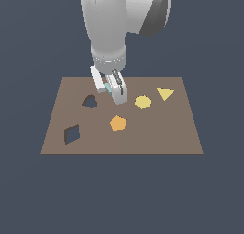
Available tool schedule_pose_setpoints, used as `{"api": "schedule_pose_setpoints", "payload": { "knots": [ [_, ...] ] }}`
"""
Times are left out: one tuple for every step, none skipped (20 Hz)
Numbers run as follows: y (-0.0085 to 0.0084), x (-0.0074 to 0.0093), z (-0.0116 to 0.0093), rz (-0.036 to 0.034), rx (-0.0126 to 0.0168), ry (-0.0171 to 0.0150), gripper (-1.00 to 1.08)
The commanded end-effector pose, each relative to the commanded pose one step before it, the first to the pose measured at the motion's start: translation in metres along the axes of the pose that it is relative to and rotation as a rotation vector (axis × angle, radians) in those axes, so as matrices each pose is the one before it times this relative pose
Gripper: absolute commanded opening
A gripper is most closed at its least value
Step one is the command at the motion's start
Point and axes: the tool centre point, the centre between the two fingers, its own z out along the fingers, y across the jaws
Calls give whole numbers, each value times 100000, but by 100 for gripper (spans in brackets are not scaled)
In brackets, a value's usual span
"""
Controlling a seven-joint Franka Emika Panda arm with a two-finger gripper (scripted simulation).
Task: Insert a designated object into the corresponding slot on a board.
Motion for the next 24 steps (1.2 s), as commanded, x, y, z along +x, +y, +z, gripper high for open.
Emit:
{"api": "schedule_pose_setpoints", "payload": {
  "knots": [
    [74, 443, -32, -2598, 40, 26, -100],
    [39, 208, -7, -1325, 1, 2, -100],
    [43, 226, -7, -1444, 1, 2, -100],
    [46, 245, -8, -1561, 1, 2, -100],
    [49, 263, -9, -1682, 0, 2, -100],
    [53, 283, -9, -1801, 0, 2, -100],
    [56, 302, -10, -1922, 0, 3, -100],
    [60, 322, -10, -2045, 0, 3, -100],
    [63, 342, -11, -2169, 0, 3, -100],
    [66, 362, -12, -2296, 0, 3, -100],
    [70, 383, -12, -2423, 0, 3, -100],
    [73, 403, -13, -2554, 0, 4, -100],
    [76, 425, -14, -2686, -1, 4, -100],
    [80, 447, -14, -2821, -1, 4, -100],
    [83, 469, -15, -2960, -1, 4, -100],
    [86, 492, -16, -3101, -1, 4, -100],
    [89, 515, -16, -3246, -1, 5, -100],
    [92, 538, -17, -3384, -1, 5, -100],
    [94, 548, -18, -3441, -2, 5, -100],
    [93, 553, -18, -3473, -2, 5, -100],
    [93, 558, -18, -3503, -2, 5, -100],
    [93, 564, -18, -3537, -2, 5, -100],
    [93, 570, -18, -3570, -2, 4, -100],
    [92, 575, -18, -3605, -2, 4, -100]
  ]
}}
